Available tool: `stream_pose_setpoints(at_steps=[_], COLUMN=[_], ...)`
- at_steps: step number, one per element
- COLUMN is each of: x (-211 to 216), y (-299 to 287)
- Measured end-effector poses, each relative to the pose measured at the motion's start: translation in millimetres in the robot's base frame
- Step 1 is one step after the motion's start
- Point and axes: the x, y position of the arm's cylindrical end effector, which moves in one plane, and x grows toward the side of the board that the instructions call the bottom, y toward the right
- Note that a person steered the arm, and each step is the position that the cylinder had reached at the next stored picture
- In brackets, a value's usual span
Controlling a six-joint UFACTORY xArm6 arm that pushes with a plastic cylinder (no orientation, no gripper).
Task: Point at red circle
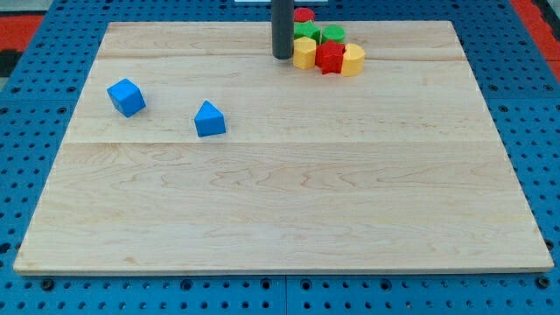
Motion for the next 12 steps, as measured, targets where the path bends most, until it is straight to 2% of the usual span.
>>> stream_pose_setpoints(at_steps=[1,2,4,6,9,12], x=[0.0,-4.2,-71.3,-72.9,-73.2,-71.0], y=[-18.8,-72.9,-82.0,-33.8,-20.6,24.1])
